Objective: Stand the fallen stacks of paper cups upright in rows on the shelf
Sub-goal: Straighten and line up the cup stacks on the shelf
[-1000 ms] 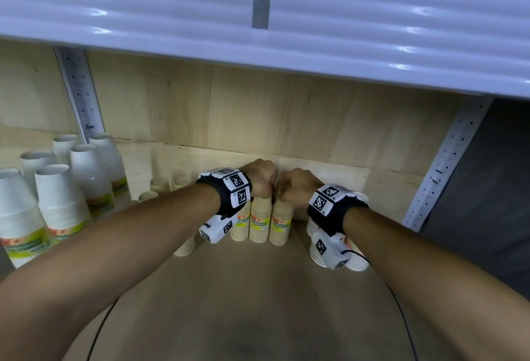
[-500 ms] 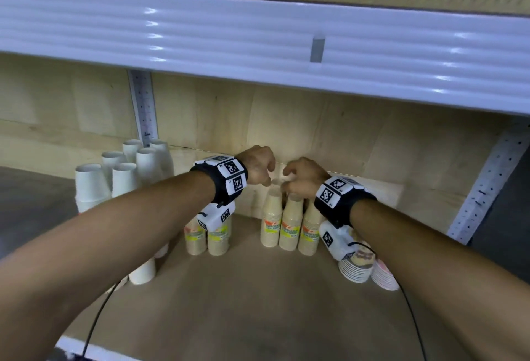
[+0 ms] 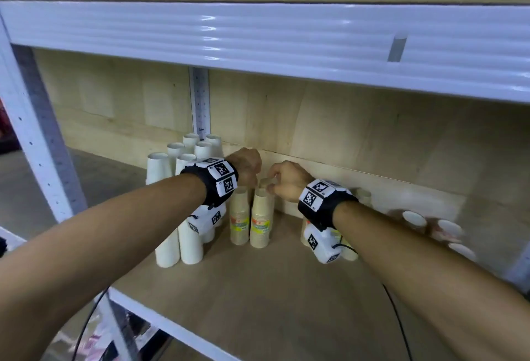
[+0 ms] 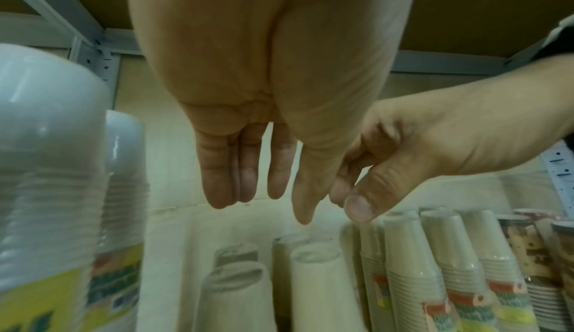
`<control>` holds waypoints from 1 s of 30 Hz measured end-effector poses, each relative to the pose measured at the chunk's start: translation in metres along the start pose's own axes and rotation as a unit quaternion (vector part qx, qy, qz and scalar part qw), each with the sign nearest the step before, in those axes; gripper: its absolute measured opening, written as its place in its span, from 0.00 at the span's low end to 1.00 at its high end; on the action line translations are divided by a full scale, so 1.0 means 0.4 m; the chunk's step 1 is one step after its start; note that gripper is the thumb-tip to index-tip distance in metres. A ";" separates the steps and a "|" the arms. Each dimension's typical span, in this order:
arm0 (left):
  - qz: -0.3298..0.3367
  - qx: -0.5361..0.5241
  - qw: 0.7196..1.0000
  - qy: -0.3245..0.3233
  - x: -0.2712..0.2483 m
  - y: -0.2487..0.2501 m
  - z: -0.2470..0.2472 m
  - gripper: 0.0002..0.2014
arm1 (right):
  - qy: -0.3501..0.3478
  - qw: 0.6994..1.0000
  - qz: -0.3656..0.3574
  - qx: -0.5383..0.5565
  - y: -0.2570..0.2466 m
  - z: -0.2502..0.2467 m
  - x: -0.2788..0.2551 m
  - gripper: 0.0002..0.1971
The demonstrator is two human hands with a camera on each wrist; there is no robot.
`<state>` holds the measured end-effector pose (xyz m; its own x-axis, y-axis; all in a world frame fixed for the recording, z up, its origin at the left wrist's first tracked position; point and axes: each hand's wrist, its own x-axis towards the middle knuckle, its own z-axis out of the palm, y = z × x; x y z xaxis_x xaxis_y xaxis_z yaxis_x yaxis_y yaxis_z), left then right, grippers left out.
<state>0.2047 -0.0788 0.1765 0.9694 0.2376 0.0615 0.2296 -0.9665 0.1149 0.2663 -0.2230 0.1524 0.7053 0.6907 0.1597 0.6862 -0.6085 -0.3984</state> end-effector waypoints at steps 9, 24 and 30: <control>-0.032 0.061 0.997 -0.037 -0.014 -0.008 0.067 0.07 | -0.033 0.999 -0.016 -0.010 -0.045 0.059 0.004 0.12; -0.026 0.019 0.999 -0.033 -0.022 -0.017 0.107 0.10 | -0.034 0.999 -0.020 -0.018 -0.049 0.100 -0.004 0.13; -0.005 0.000 0.999 -0.039 -0.041 -0.008 0.088 0.13 | -0.037 0.999 -0.010 -0.015 -0.045 0.092 -0.034 0.09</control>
<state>0.1912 -0.0831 0.1404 0.9707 0.2395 -0.0166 0.2398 -0.9639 0.1153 0.2378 -0.2070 0.1242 0.6768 0.7293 0.1001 0.7060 -0.6046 -0.3688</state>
